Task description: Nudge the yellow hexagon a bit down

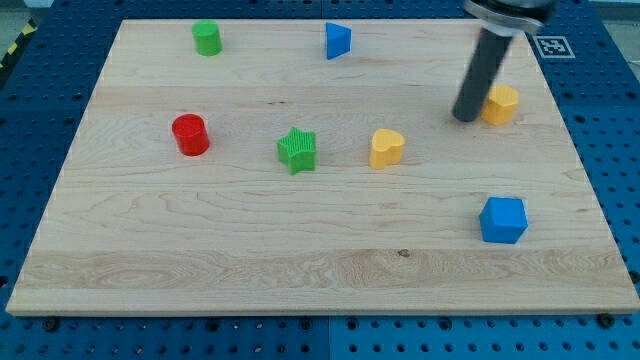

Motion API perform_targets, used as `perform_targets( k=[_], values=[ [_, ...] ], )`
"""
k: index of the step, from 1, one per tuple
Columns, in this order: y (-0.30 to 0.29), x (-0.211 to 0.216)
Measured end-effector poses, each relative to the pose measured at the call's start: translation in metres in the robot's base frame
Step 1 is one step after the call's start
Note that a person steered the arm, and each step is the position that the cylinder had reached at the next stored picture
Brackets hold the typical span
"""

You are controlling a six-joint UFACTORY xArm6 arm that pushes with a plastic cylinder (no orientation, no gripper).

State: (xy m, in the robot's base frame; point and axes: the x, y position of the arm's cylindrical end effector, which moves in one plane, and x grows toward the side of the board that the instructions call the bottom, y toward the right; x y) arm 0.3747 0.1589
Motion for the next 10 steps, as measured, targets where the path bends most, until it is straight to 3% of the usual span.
perform_targets(
  k=[2,8,10],
  values=[
    [-0.010,-0.055],
    [0.040,-0.052],
    [0.044,-0.032]
  ],
)
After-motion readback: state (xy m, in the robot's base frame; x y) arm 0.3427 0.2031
